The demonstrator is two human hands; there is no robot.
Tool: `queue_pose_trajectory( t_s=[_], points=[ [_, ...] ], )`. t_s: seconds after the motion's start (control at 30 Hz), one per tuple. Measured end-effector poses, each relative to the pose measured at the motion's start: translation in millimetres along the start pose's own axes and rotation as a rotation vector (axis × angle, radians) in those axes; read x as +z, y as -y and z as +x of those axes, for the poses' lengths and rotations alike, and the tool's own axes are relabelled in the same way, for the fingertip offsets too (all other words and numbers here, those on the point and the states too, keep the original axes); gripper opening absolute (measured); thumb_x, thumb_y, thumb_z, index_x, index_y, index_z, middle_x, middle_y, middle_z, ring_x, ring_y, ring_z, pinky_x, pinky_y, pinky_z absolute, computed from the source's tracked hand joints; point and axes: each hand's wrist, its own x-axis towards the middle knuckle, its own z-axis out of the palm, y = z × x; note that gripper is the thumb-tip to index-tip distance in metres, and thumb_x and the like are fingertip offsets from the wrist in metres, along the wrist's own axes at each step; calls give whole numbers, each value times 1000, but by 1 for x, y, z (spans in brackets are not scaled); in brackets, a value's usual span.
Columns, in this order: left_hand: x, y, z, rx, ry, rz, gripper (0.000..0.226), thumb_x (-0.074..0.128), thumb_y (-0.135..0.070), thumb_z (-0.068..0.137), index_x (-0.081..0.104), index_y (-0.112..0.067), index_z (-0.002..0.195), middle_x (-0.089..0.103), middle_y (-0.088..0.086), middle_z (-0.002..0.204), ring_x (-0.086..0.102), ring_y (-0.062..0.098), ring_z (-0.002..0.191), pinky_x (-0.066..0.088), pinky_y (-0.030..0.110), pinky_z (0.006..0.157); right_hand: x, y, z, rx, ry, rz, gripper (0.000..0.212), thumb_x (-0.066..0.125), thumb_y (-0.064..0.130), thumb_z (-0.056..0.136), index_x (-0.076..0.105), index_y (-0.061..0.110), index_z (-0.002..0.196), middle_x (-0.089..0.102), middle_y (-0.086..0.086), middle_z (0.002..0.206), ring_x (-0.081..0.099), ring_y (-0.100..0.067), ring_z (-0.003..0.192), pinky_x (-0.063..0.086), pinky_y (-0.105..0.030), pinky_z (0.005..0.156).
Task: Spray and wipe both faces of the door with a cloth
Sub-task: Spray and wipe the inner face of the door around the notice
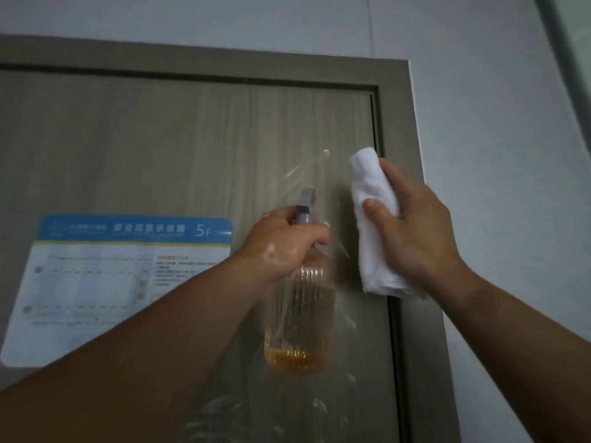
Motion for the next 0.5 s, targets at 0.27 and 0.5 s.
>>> queue_pose_trajectory(
  t_s=[0.27, 0.5],
  points=[
    [-7, -19, 26, 34, 10, 9, 11, 74, -13, 80, 71, -12, 91, 72, 9, 75, 74, 25, 66, 63, 44, 74, 6, -10, 57, -128, -42, -121, 54, 59, 41, 99, 44, 37, 151, 61, 3, 140, 58, -21, 124, 45, -35, 102],
    [-19, -18, 40, 8, 18, 7, 19, 76, -17, 72, 73, -14, 91, 70, 11, 78, 71, 30, 69, 62, 52, 76, 30, -6, 111, -268, 68, -281, 56, 58, 45, 99, 40, 39, 152, 53, -5, 147, 52, -29, 129, 46, -44, 104]
  ],
)
